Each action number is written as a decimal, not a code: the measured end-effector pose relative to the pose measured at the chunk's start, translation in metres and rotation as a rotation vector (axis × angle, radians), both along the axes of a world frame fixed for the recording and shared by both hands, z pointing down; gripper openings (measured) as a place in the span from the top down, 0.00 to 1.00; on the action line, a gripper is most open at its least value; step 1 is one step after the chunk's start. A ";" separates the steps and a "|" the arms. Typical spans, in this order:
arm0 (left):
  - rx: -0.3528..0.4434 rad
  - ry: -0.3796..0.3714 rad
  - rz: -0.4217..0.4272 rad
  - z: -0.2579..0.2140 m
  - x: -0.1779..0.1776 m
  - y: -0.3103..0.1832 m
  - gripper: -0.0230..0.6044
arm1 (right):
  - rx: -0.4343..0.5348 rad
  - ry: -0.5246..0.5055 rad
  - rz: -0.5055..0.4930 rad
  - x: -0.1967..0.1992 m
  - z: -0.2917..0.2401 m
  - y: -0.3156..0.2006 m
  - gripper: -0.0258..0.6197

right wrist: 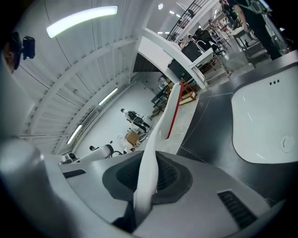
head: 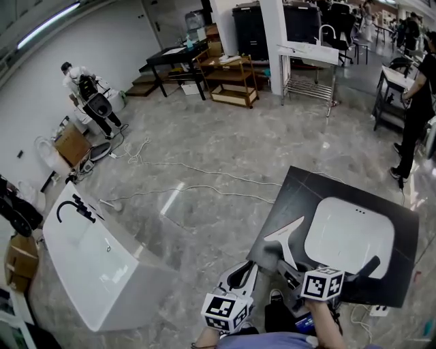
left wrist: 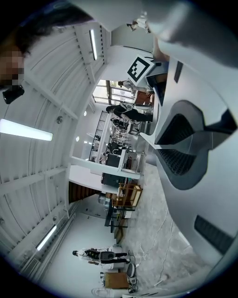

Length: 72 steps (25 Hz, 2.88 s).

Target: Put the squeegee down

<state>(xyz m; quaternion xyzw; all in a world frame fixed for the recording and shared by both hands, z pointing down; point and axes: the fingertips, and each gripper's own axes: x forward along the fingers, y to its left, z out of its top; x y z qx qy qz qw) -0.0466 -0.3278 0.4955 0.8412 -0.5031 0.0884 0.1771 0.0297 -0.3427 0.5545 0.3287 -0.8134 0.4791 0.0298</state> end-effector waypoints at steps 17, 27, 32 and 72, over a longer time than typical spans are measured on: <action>-0.032 -0.008 -0.018 0.008 0.033 -0.069 0.90 | -0.170 -0.012 0.015 0.006 0.079 -0.107 0.90; -0.048 -0.018 -0.038 0.016 0.029 -0.075 0.90 | -0.253 -0.032 0.112 0.021 0.118 -0.115 0.90; -0.046 -0.026 -0.047 0.017 0.023 -0.070 0.90 | -0.221 0.073 0.111 0.023 0.127 -0.110 0.85; 0.079 0.005 0.007 -0.026 -0.009 0.008 0.90 | 0.159 0.306 0.113 0.015 0.019 -0.030 0.47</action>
